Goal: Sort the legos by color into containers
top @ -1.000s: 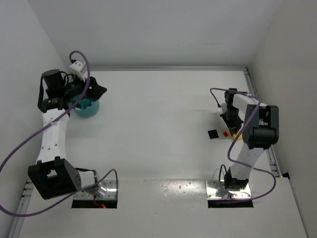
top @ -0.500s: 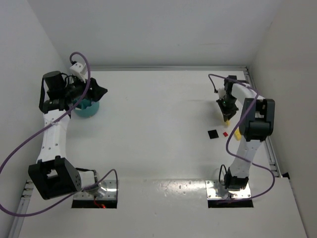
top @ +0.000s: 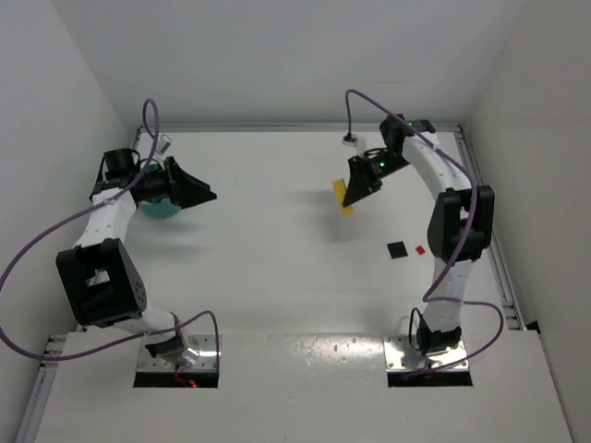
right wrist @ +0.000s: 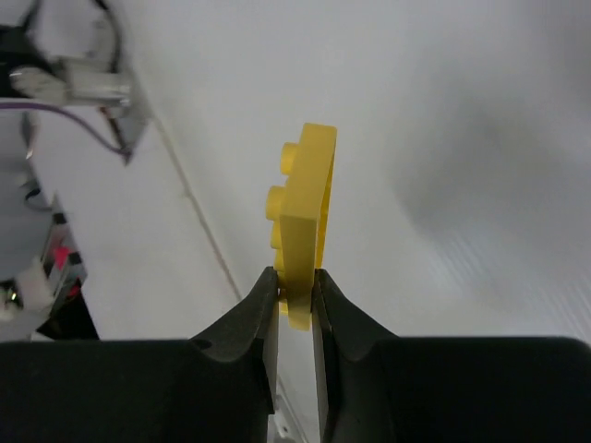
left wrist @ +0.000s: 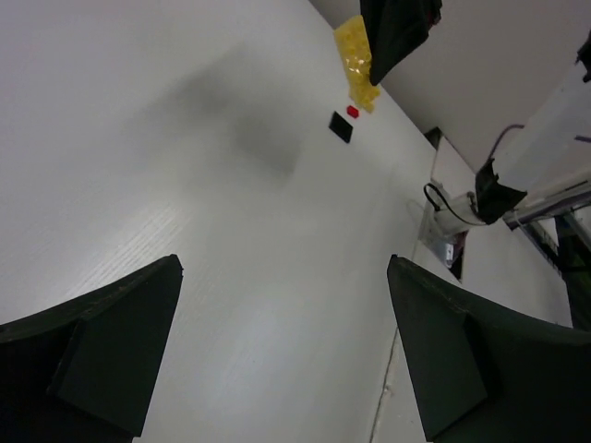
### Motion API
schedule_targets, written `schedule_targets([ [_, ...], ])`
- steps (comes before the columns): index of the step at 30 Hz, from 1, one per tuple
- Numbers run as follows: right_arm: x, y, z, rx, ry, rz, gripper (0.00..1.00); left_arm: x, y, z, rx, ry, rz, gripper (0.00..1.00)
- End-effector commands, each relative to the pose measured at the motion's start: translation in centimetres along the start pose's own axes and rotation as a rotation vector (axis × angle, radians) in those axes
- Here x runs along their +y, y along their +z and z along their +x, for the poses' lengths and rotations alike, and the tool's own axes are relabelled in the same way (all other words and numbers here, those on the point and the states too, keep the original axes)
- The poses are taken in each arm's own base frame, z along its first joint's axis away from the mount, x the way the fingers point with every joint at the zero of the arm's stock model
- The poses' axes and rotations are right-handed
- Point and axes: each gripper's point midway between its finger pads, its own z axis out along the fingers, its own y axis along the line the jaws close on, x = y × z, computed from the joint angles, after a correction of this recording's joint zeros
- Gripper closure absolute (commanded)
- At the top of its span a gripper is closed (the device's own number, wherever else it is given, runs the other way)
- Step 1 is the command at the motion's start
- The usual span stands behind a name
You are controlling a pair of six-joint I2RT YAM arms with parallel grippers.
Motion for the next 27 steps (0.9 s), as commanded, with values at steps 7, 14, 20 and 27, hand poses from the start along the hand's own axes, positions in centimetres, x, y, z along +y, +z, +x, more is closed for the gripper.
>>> schedule_targets([
  [7,15.3,4.2,-3.7,0.007,-0.241,-0.455,0.88,-7.7,3.2,0.2,0.053,0.203,0.227,0.0],
  [14,19.1,6.5,-2.3,0.089,-0.313,-0.523,0.88,-9.6,5.3,0.8,0.103,0.201,0.313,0.05],
  [20,21.0,8.0,-1.7,0.129,-0.336,-0.569,0.88,-11.6,7.2,2.3,0.157,0.224,0.376,0.09],
  [27,23.0,9.3,-0.9,0.178,-0.358,-0.597,0.88,-13.1,8.4,3.3,0.191,0.252,0.428,0.11],
])
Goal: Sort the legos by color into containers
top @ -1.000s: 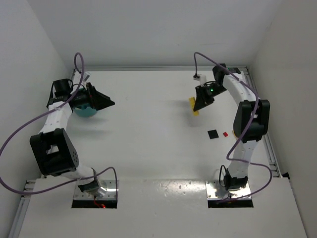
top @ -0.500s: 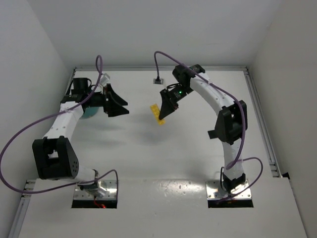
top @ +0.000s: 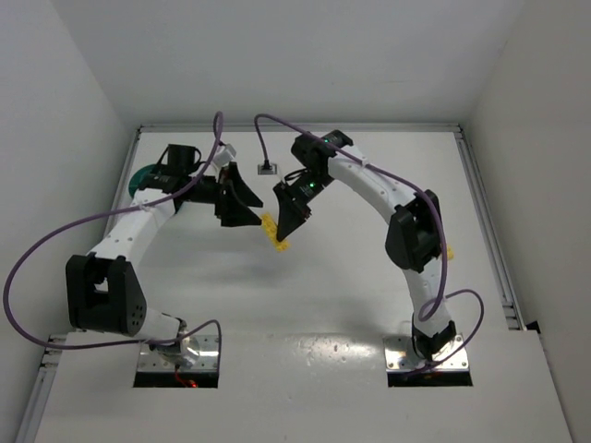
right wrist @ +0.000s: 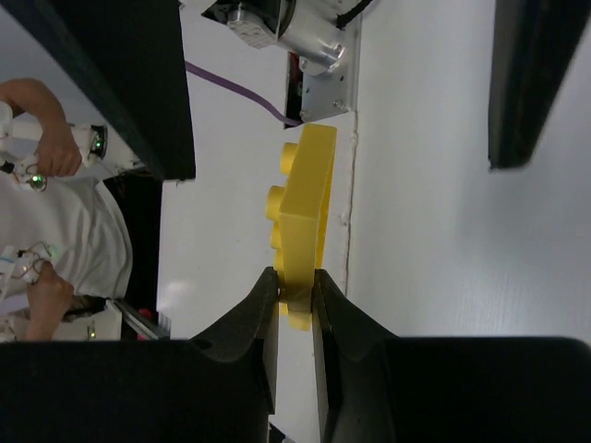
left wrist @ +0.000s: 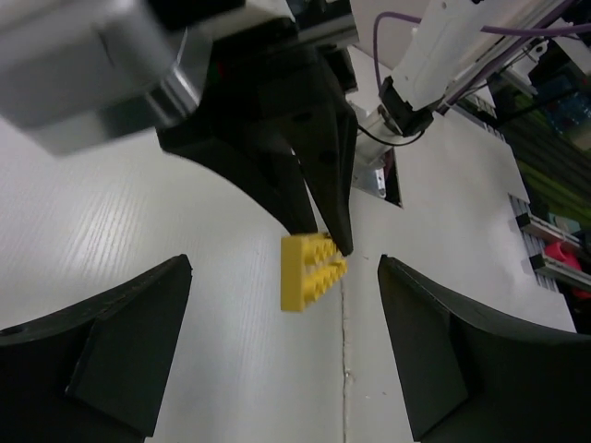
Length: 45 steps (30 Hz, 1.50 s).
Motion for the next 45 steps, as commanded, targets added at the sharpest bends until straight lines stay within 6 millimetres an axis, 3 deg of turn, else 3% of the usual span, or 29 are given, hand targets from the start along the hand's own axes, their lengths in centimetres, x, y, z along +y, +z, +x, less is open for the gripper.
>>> schedule_targets([
  [1,1.9,0.6,-0.9,-0.01,-0.042,-0.057,0.88,-1.1,0.4,-1.4,-0.009,0.107,0.043,0.13],
  [5,2.3,0.8,-1.3,-0.01,-0.064,-0.059,0.88,-1.6,0.9,-1.4,0.001,0.118,0.051,0.18],
  [16,2.7,0.9,-1.4,-0.003,-0.084,-0.051,0.88,-1.7,0.9,-0.8,-0.002,0.107,0.069,0.65],
  [23,2.2,0.0,-1.6,-0.015,-0.067,-0.01,0.86,-1.9,0.9,-0.7,-0.002,0.107,0.069,0.79],
  [29,1.4,-0.6,-1.6,-0.016,-0.069,0.062,0.83,-1.4,0.5,-0.7,0.011,0.098,0.008,0.98],
  [33,1.3,-1.2,-1.7,-0.012,-0.077,0.123,0.75,-1.1,0.2,-0.2,0.019,0.089,-0.022,1.0],
  [35,1.2,-1.4,-2.0,-0.017,-0.088,0.146,0.61,-0.8,0.1,0.0,0.028,0.08,-0.042,1.0],
  [40,0.2,-3.0,-2.5,-0.031,-0.068,0.25,0.49,-0.5,-0.5,0.0,0.028,0.068,-0.077,1.0],
  [43,-0.6,-4.7,-3.6,-0.073,-0.082,0.35,0.42,0.9,-2.0,-0.1,0.023,0.059,-0.168,1.0],
  [45,-2.1,-6.3,-4.2,-0.102,-0.091,0.479,0.4,1.9,-4.0,-1.5,0.006,0.094,-0.272,1.0],
])
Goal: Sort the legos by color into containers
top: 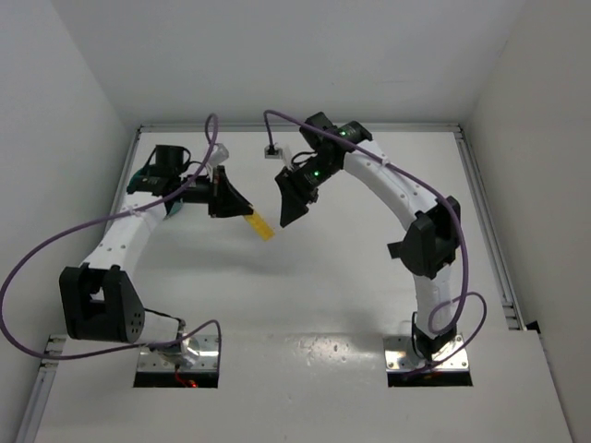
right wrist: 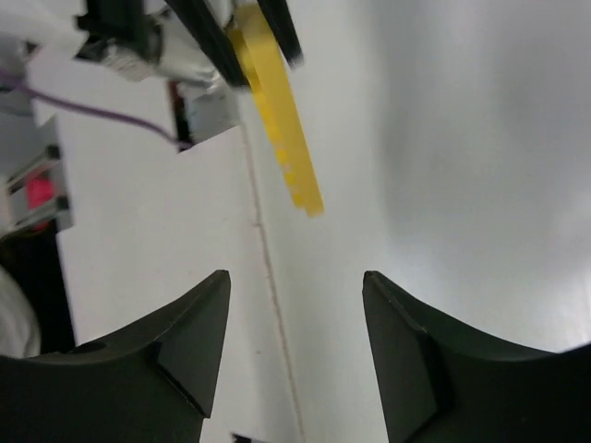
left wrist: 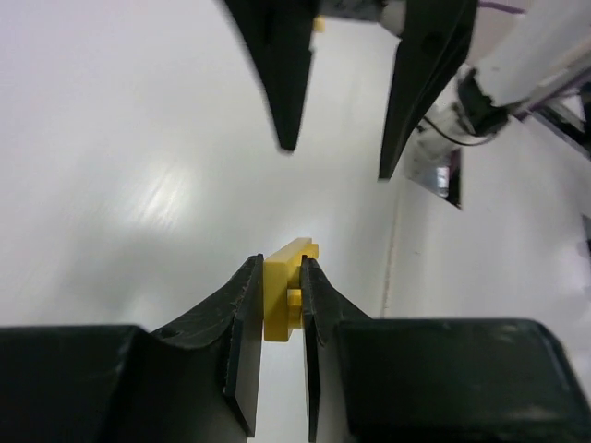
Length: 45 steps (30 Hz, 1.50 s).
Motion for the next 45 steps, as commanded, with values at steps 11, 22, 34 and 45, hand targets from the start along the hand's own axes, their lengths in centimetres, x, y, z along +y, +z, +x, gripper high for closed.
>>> schedule_targets([
  [11,-12.2,-6.0,1.8,-0.013,0.132,0.654,0.32,14.0,-19.3,-7.2,-0.041,0.033,-0.893,1.0],
  [22,-13.4,-5.5,3.4,0.006,0.168,0.644,0.32,20.6,-29.1,-6.8,-0.06,-0.056,-1.219,1.0],
  [34,-13.7,-5.1,3.4,0.012,0.174,0.632,0.32,23.1,-31.1,-4.4,-0.04,-0.1,-1.251,1.0],
  [45,-14.4,-5.4,4.1,0.029,0.194,0.654,0.32,24.2,-30.9,-2.5,-0.001,-0.122,-1.243,0.8],
])
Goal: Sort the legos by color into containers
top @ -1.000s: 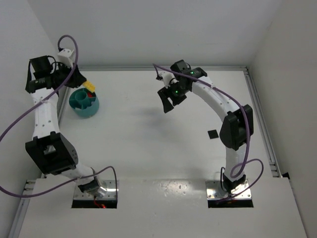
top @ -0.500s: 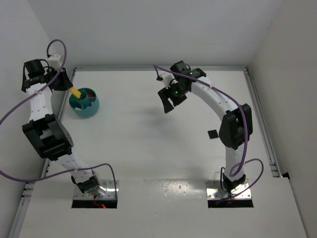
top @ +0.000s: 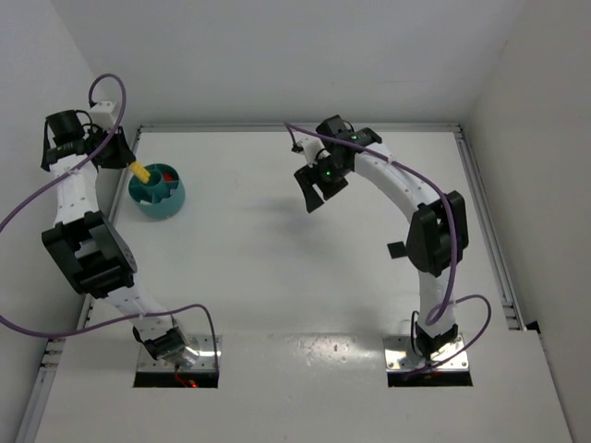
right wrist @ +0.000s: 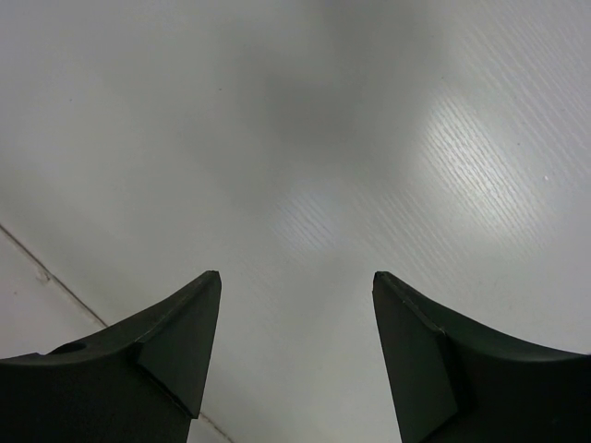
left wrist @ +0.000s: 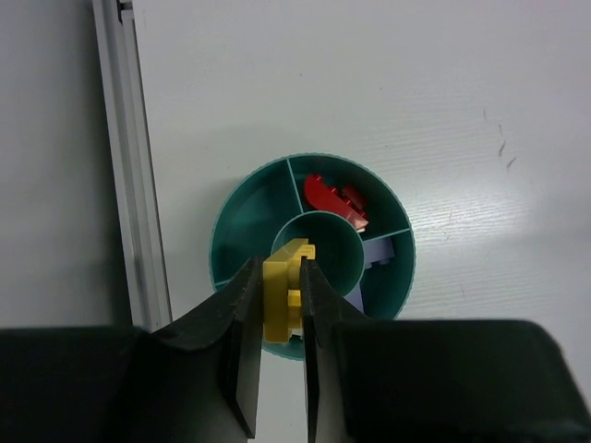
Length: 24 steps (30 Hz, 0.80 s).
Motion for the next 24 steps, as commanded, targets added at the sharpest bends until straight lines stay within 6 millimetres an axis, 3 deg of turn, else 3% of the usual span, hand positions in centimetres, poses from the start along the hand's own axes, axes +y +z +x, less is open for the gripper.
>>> schedule_targets([
  [1,-0.9,-0.1,-0.2,-0.015,0.012,0.024,0.32,0.8,0.1,-0.8,-0.027,0.03,-0.016,0.8],
  [5,-2.1,-0.2,0.4,-0.01,0.033,0.055,0.32,0.6,0.4,-0.4,-0.015,0.03,-0.001,0.69],
  [9,-3.7,-0.9,1.5,0.0,0.057,0.089,0.32,-0.2,0.5,-0.1,-0.016,0.031,0.046,0.51],
  [13,-5.4,-2.6,3.7,0.015,0.081,0.146,0.32,-0.8,0.9,0.1,-0.02,0.025,0.084,0.47],
  [14,-5.7,-2.6,5.0,0.04,0.084,0.155,0.34,-1.0,0.9,0.0,-0.025,0.034,0.097,0.47],
  [15,-6.2,-3.9,5.4,0.031,0.08,0.197,0.35,-1.7,0.1,-1.0,-0.056,0.046,0.123,0.47],
  [16,-7.0,-4.2,7.2,0.061,0.1,0.221,0.37,-2.1,-0.4,-1.5,-0.072,0.054,0.135,0.47],
  [19,-8.7,-6.0,9.9,0.097,0.089,0.307,0.43,-4.9,-1.6,-2.5,-0.113,0.088,0.216,0.47],
  [21,-9.8,-7.5,12.5,0.127,0.095,0.362,0.46,-7.8,-3.3,-4.0,-0.161,0.168,0.26,0.47],
  [22,-9.8,-7.5,14.3,0.163,0.101,0.371,0.47,-9.4,-3.8,-4.1,-0.169,0.187,0.297,0.46],
  [24,-10.7,-9.4,16.2,0.175,0.084,0.426,0.48,-13.0,-5.3,-4.4,-0.197,0.27,0.355,0.42],
])
